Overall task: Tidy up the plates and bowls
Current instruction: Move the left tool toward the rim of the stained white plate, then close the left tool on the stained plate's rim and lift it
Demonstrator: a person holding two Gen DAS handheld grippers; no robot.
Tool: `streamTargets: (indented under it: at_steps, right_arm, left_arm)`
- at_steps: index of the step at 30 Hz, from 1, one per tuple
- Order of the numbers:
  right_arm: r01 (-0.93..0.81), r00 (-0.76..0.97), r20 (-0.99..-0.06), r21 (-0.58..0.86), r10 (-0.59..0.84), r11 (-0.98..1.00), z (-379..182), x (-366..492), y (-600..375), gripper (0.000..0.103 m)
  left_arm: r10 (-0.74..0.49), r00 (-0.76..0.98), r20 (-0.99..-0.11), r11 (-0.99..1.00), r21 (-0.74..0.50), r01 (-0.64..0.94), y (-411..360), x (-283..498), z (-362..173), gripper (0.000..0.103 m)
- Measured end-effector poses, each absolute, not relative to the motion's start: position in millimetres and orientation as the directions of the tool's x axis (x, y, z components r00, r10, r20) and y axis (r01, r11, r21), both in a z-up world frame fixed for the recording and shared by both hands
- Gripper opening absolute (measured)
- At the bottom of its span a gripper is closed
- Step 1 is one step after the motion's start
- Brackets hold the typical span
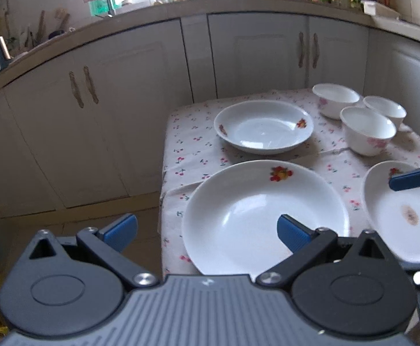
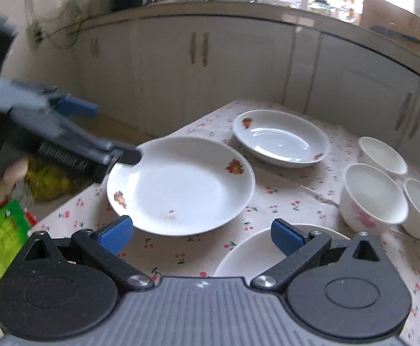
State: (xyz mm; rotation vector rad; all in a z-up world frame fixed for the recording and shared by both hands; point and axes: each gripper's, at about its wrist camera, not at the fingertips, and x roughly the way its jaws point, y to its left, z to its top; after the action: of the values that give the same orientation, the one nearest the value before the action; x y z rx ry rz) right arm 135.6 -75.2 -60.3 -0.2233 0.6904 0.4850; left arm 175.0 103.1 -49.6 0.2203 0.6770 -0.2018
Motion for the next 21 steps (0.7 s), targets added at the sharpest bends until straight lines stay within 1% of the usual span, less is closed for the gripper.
streamTargets:
  at_steps: [6,10,15,17,19,21]
  right_arm:
    - [-0.541,0.624,-0.705,-0.079,0.337,0.837,-74.1,152.7,-57.7,0.103]
    - [-0.567,0.595,-0.731,-0.086,0.335,0.819,-83.3,164.2,-51.8,0.103]
    - [-0.599,0.545,-0.757,-0.052,0.359,0.799,-88.0,174.8,-50.0,0.103]
    - [-0.606,0.518,-0.774,-0.031,0.365,0.795,-90.5,179.2,-49.3,0.103]
    - [-0.617,0.506,-0.780,-0.030,0.368,0.786,-93.4,181.2,-47.4,0.103]
    - [-0.624,0.507,-0.784,-0.049,0.357,0.780,-96.0,181.5,-45.0,0.103]
  left_arm:
    - [-0.163,0.710,-0.685,0.942,0.106,0.319,112.1,212.4,-61.8,0.102]
    - [-0.225,0.661,-0.716,0.921,0.065,0.384,112.5,232.3,-69.0,0.102]
    - [-0.284,0.598,-0.749,0.892,0.021,0.451,109.9,251.4,-77.2,0.097]
    - [-0.306,0.570,-0.763,0.881,0.000,0.473,108.8,257.9,-80.0,0.096]
    - [-0.310,0.556,-0.771,0.873,0.002,0.488,106.7,261.6,-82.7,0.096]
    - [-0.308,0.541,-0.782,0.862,0.010,0.506,104.0,265.0,-86.6,0.092]
